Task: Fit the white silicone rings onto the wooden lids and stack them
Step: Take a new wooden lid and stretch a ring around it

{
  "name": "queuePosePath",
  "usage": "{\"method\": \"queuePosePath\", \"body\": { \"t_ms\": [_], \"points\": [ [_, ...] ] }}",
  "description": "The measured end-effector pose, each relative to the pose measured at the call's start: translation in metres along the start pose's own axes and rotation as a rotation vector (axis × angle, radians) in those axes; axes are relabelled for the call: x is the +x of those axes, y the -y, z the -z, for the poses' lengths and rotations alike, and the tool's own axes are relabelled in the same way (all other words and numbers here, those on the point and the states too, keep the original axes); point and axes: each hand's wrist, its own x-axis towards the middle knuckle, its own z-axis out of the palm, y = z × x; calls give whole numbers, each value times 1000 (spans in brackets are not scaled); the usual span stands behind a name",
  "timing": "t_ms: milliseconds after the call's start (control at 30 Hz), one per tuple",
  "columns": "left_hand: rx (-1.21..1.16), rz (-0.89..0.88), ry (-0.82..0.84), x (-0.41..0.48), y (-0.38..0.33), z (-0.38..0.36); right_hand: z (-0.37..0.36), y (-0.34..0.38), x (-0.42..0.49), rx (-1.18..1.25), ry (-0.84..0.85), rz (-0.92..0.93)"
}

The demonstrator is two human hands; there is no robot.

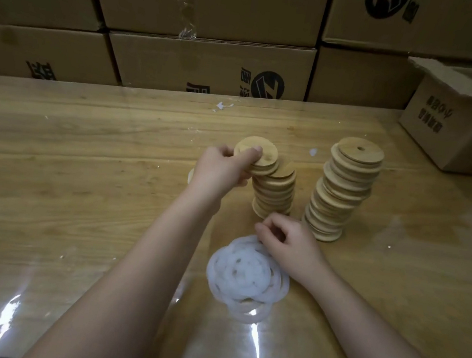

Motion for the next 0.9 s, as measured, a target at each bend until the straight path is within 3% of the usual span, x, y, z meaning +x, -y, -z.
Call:
{"method": "queuePosePath", "body": {
  "t_ms": [233,367,533,900],
  "points": [
    [-245,-182,-141,-27,36,29,3,3,-3,6,214,39],
    [-227,-133,-10,-42,65,33,5,2,-4,-70,325,71],
    [-179,-95,53,-44,79,35,7,2,-4,102,276,24],
    [-71,-188,145,-42,87,35,9,8,-7,401,104,-76]
  ]
}}
